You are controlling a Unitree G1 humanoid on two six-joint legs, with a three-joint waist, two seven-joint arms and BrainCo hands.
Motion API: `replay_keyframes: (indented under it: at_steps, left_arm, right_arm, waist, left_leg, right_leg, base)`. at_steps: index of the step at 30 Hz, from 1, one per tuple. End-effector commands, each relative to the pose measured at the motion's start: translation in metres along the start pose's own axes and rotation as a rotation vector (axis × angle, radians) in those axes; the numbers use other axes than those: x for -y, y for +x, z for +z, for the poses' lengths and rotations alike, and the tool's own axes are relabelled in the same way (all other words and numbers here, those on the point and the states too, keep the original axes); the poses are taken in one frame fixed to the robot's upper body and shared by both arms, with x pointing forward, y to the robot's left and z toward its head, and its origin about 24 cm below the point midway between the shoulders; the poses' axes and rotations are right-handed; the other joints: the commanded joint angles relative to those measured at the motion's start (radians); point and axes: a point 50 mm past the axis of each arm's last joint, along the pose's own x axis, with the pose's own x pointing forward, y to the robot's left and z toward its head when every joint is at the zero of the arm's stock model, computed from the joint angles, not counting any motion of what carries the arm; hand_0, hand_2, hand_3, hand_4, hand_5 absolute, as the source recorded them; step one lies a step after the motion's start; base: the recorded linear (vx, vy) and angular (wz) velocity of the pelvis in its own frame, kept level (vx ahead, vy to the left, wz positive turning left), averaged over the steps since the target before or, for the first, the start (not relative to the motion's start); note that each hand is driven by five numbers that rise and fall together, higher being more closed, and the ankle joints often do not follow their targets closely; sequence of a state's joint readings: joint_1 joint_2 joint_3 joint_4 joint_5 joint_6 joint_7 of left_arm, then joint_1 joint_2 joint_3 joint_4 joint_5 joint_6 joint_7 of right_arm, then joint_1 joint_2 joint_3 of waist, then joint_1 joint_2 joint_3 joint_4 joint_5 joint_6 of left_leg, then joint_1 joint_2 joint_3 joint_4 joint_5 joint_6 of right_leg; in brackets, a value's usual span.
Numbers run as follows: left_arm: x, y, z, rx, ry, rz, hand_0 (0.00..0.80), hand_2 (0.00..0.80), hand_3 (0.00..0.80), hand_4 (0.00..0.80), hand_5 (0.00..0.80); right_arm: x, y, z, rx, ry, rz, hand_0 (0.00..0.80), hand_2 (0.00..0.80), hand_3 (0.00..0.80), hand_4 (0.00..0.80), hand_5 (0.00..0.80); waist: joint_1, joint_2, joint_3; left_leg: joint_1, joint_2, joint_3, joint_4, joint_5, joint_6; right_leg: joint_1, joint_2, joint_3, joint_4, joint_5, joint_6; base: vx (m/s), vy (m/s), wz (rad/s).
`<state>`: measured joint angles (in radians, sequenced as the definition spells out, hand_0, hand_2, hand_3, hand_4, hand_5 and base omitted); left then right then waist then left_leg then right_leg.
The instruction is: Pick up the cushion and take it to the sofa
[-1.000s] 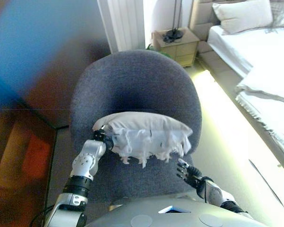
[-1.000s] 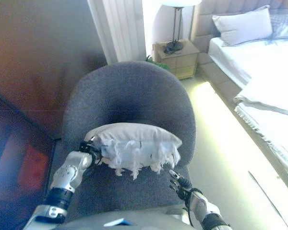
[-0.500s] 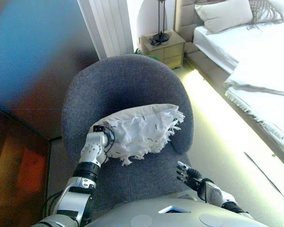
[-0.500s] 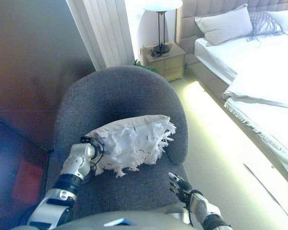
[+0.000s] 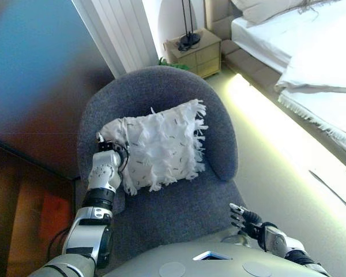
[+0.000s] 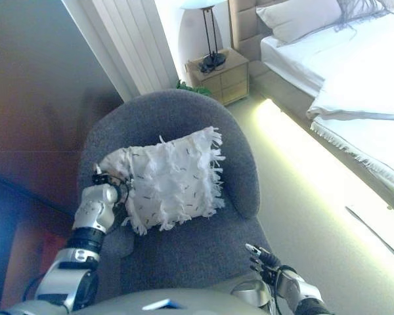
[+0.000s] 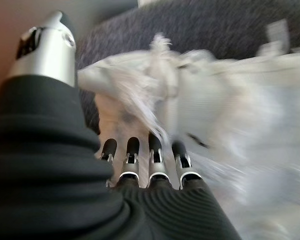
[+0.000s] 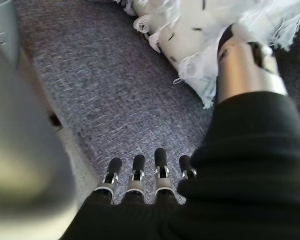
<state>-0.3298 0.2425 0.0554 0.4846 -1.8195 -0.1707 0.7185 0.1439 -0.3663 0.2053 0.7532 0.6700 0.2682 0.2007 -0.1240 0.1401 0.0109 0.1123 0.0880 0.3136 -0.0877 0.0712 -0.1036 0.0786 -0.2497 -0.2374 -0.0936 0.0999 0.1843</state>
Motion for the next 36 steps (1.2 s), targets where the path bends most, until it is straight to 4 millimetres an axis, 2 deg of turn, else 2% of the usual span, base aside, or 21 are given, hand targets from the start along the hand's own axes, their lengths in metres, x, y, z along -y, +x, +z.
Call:
replay_keyframes:
  at_steps: [1,16,25,28,31,36]
  left_arm:
    - [0.058,-0.014,0.018,0.083,0.082,-0.214,0.0,0.0,0.0,0.0,0.0]
    - [0.087,-0.031,0.009,0.135,0.219,-0.407,0.0,0.0,0.0,0.0,0.0]
    - [0.101,-0.047,-0.009,0.057,0.395,-0.686,0.0,0.0,0.0,0.0,0.0]
    - [0.095,-0.051,-0.017,0.03,0.488,-0.747,0.0,0.0,0.0,0.0,0.0]
    - [0.078,-0.048,-0.024,-0.002,0.56,-0.788,0.0,0.0,0.0,0.0,0.0]
    - [0.036,-0.042,-0.006,0.086,0.714,-0.866,0.0,0.0,0.0,0.0,0.0]
  right_arm:
    - [-0.019,0.007,0.012,0.057,-0.006,0.088,0.0,0.0,0.0,0.0,0.0]
    - [-0.029,0.01,0.005,0.03,-0.022,0.114,0.0,0.0,0.0,0.0,0.0]
    - [-0.027,0.01,0.009,0.057,-0.069,0.127,0.0,0.0,0.0,0.0,0.0]
    - [-0.034,0.009,0.02,0.135,-0.164,0.128,0.0,0.0,0.0,0.0,0.0]
    - [-0.048,0.005,0.035,0.228,-0.217,0.149,0.0,0.0,0.0,0.0,0.0]
    - [-0.069,-0.005,0.058,0.382,-0.134,0.208,0.0,0.0,0.0,0.0,0.0]
  waist:
    - [-0.016,-0.047,0.009]
    - [-0.009,-0.052,0.004]
    - [0.007,-0.067,0.012]
    - [0.017,-0.08,0.013]
    - [0.03,-0.095,0.016]
    - [0.067,-0.121,0.03]
  left_leg:
    - [-0.015,-0.022,0.005,0.097,-0.091,0.029]
    - [-0.005,-0.023,-0.006,0.095,-0.095,0.029]
    - [-0.006,-0.014,-0.012,0.141,-0.117,0.035]
    - [-0.001,-0.012,-0.018,0.14,-0.119,0.036]
    - [-0.002,-0.011,-0.027,0.138,-0.118,0.037]
    - [-0.001,-0.005,-0.044,0.114,-0.107,0.038]
  right_leg:
    - [-0.002,0.015,-0.038,0.073,-0.099,-0.019]
    - [0.016,0.018,-0.045,0.067,-0.104,-0.018]
    - [0.02,0.011,-0.06,0.107,-0.122,-0.025]
    - [0.032,0.017,-0.064,0.094,-0.117,-0.026]
    - [0.041,0.025,-0.068,0.08,-0.112,-0.028]
    - [0.048,0.04,-0.084,0.071,-0.102,-0.033]
  base:
    - [0.02,-0.026,-0.04]
    - [0.0,0.0,0.0]
    - [-0.025,-0.002,0.0]
    - [-0.021,-0.035,0.0]
    - [-0.055,-0.047,0.02]
    - [-0.085,-0.05,0.0]
